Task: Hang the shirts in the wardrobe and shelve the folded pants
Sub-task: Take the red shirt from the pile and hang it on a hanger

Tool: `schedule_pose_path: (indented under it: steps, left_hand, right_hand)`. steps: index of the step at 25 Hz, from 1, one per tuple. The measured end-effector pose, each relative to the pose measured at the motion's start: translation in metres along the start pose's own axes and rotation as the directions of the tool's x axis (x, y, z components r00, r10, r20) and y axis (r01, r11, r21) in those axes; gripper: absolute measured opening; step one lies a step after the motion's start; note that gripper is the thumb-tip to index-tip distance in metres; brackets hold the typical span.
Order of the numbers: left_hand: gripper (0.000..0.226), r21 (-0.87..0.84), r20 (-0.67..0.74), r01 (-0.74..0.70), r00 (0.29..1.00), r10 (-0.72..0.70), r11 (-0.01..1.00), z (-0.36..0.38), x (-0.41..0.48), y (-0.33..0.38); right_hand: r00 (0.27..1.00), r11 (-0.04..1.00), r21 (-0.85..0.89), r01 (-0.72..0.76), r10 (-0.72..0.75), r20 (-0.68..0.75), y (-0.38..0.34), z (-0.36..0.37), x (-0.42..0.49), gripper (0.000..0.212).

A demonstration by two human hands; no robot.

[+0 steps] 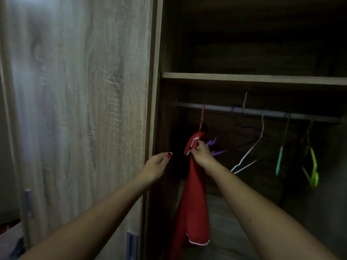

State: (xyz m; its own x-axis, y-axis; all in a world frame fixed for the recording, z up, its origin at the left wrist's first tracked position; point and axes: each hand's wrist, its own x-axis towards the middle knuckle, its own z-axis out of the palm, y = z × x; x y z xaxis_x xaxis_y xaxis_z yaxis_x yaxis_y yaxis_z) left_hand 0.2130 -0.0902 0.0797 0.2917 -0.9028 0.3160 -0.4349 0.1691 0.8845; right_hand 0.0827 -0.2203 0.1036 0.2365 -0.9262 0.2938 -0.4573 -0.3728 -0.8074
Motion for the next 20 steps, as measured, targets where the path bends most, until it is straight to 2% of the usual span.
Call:
schedule_pose_path:
  steps: [4,7,10,12,16,20]
  left_hand:
    - [0.036,-0.065,0.023,0.038,0.999,-0.036,0.997,0.014,-0.007,0.0]
    - [0.034,-0.115,0.026,0.071,0.997,-0.068,0.991,0.023,-0.021,0.001]
    - [0.033,-0.166,0.009,0.096,0.995,-0.096,0.981,0.024,-0.041,0.0]
    - [0.032,-0.193,-0.035,0.113,0.992,-0.122,0.975,0.019,-0.06,-0.006]
    - [0.03,-0.244,-0.168,0.171,0.962,-0.215,0.955,-0.016,-0.121,-0.033]
    - [0.027,-0.258,-0.312,0.239,0.896,-0.315,0.936,-0.077,-0.194,-0.067]
  right_hand:
    - [0.993,0.993,-0.077,0.09,-0.083,0.088,0.013,-0.014,-0.019,0.037]
    - [0.967,0.958,-0.137,0.25,-0.24,0.084,0.02,-0.024,-0.048,0.044]
    - [0.867,0.866,-0.116,0.486,-0.495,-0.065,0.025,-0.021,-0.081,0.039]
    - [0.804,0.807,-0.041,0.589,-0.59,-0.079,0.023,-0.01,-0.102,0.03]
    - [0.766,0.764,0.14,0.63,-0.641,0.054,0.01,0.044,-0.139,0.018]
    - [0.76,0.788,0.295,0.541,-0.608,0.231,-0.009,0.119,-0.172,0.018]
